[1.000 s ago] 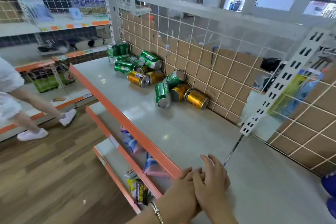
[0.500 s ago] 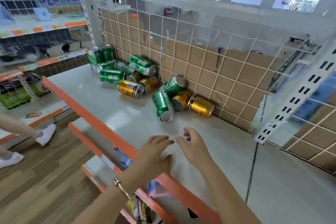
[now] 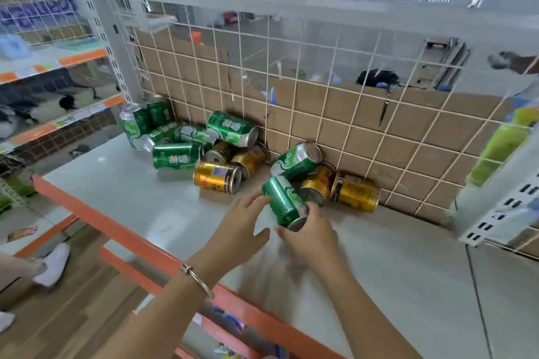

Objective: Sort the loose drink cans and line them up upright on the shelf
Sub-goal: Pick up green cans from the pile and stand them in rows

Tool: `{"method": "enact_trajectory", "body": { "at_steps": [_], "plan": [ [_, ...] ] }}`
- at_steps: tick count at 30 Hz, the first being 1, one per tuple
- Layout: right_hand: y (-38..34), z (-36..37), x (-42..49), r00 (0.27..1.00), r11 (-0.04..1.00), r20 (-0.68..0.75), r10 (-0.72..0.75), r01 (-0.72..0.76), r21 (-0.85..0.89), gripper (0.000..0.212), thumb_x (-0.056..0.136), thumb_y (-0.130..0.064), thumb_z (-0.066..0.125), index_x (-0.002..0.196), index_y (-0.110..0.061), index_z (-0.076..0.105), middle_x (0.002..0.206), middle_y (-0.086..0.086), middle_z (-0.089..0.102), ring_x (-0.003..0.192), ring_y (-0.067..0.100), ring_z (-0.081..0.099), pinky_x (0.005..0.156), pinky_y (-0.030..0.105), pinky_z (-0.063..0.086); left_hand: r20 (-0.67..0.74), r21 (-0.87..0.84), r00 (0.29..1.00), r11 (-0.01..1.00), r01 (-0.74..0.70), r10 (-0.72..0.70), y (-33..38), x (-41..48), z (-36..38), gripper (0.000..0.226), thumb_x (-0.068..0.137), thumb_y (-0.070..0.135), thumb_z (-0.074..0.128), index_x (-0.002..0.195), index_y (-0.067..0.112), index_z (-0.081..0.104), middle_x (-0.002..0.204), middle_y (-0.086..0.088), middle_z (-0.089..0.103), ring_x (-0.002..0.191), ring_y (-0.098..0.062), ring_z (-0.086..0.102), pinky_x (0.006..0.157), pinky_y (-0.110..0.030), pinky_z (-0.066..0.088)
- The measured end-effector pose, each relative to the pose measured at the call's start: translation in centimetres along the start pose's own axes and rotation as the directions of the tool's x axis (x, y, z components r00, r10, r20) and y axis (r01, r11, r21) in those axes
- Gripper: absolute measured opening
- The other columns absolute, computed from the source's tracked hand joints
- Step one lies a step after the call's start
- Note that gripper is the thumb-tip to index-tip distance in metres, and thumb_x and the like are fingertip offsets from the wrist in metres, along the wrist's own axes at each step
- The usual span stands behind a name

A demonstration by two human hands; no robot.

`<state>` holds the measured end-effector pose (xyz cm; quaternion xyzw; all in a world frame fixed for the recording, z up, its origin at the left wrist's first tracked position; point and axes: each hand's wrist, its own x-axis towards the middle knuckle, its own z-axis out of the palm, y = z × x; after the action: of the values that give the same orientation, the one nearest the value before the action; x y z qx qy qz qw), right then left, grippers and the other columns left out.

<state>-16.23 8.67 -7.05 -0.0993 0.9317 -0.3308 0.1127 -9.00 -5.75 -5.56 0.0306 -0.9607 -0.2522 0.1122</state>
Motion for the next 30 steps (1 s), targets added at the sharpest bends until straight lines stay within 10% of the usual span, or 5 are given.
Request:
{"method": "enact_trajectory", "body": {
  "at_steps": [8,11,16,22,30],
  "plan": [
    [-2.2,-4.5,0.4,0.989,0.963,0.064,-0.13,0.111,0.244,0.058,0.048,-0.072,0.057,0.089,-0.031,0.059,0.09,-0.011,0.066,0.087,0.012,0.062,0.078,0.041,0.054,0.257,-0.044,0.966,0.999,0.001,0.011,-0.9,3.9,-1.7,0.098,0.067,0.049,0.077,0.146,0.035,0.022,0.149,0.014,0.031,0.14,-0.012,0.021,0.115,-0.043,0.021],
    [-3.1,-5.0,0.8,0.977,0.956,0.159,-0.145,0.097,0.278,0.06,0.05,-0.072,0.06,0.093,-0.029,0.06,0.092,-0.009,0.066,0.087,0.011,0.062,0.073,0.032,0.052,0.455,-0.557,0.887,0.803,0.213,0.08,-0.4,3.7,-2.1,0.061,0.074,0.022,0.079,0.128,0.023,0.052,0.125,0.005,0.061,0.116,-0.01,0.056,0.1,-0.035,0.047],
    [-4.3,-4.6,2.1,0.986,0.89,0.162,-0.045,-0.035,0.455,0.037,0.09,-0.052,0.053,0.09,-0.016,0.064,0.077,-0.004,0.061,0.069,0.01,0.053,0.063,0.022,0.042,0.411,-0.727,0.908,0.57,0.383,-0.087,-1.1,3.0,-1.2,0.019,0.081,0.013,0.07,0.099,0.019,0.064,0.092,0.002,0.072,0.079,-0.004,0.07,0.065,-0.012,0.05],
    [-6.4,-5.3,5.0,0.938,0.163,0.228,0.262,-0.276,0.947,0.013,0.092,-0.012,0.057,0.101,-0.003,0.056,0.108,0.019,0.058,0.078,0.021,0.059,0.063,0.031,0.055,0.383,-0.834,0.852,0.263,0.485,-0.358,-2.9,2.8,0.0,0.05,0.073,0.037,0.069,0.114,0.01,0.06,0.098,-0.007,0.073,0.086,-0.02,0.072,0.072,-0.027,0.057],
    [-8.3,-1.5,8.8,0.952,0.485,0.104,0.288,-0.239,0.841,0.053,0.086,-0.012,0.066,0.13,-0.008,0.035,0.125,0.012,0.053,0.097,0.021,0.061,0.057,0.027,0.053,0.415,-0.899,0.844,-0.012,0.437,-0.341,-3.4,2.7,-0.4,0.036,0.089,0.021,0.059,0.119,0.001,0.056,0.108,-0.016,0.07,0.092,-0.024,0.071,0.064,-0.025,0.057]
  ]
}}
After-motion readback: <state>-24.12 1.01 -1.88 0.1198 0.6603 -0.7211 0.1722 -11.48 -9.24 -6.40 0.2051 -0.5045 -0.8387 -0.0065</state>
